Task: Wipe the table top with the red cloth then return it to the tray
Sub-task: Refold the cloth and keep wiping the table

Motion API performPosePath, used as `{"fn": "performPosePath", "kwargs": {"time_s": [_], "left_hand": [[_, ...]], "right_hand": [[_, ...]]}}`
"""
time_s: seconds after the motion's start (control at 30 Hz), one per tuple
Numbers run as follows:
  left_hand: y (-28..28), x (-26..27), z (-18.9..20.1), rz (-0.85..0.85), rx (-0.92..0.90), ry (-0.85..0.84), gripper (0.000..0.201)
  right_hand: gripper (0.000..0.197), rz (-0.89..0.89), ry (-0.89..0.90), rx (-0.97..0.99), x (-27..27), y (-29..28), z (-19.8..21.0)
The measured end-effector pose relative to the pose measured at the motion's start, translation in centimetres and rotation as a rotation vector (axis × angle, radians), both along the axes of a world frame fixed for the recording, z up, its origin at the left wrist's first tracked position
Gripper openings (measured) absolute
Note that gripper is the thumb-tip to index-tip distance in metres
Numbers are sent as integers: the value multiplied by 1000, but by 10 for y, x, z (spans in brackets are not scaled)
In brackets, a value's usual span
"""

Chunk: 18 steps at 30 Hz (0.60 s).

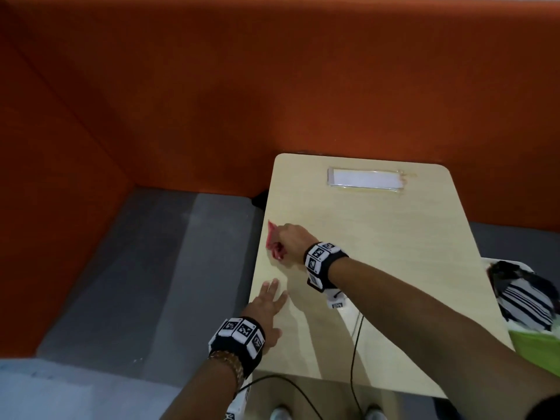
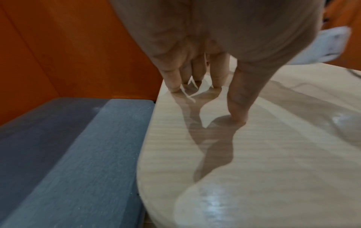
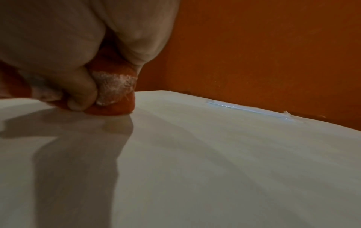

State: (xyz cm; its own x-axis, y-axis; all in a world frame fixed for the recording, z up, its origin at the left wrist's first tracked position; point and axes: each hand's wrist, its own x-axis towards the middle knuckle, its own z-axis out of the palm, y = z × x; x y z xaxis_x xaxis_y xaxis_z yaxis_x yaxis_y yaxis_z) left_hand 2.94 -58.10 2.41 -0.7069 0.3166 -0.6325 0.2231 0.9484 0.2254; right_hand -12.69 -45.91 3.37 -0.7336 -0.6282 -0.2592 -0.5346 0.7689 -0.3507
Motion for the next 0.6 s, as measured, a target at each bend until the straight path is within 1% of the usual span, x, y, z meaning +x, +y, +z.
{"fn": "performPosePath", "kwargs": {"time_s": [0.07, 0.13, 0.2, 0.27, 0.33, 0.4, 0.43, 0.5, 0.53, 0.6], "left_hand": [[-2, -1, 0, 4, 9, -6, 87], [-3, -2, 1, 0, 24, -16, 87], [-2, -4, 3, 12, 37, -27, 87], [0, -7, 9, 31, 36, -32, 88], [2, -7, 12, 30, 18, -48, 87], [3, -7, 15, 16, -17, -55, 87], [2, -7, 16, 7, -23, -53, 87], [2, -5, 17, 15, -16, -58, 86], [4, -4, 18, 32, -13, -59, 86], [9, -2, 18, 100, -11, -70, 91]], "right_hand": [[15, -58, 43, 56, -26, -17, 6], [17, -73, 73, 95, -37, -25, 7], [14, -31, 78, 99, -27, -24, 5], [9, 33, 34, 86, -1, -17, -2], [12, 110, -23, 55, 25, -7, -7], [15, 155, -20, 61, 25, -5, -2], [15, 146, -5, 52, 16, -6, -3], [17, 59, 12, 48, -5, -14, -3], [19, 26, 47, 77, -12, -19, -2], [20, 14, 114, 147, -8, -25, 1]]}}
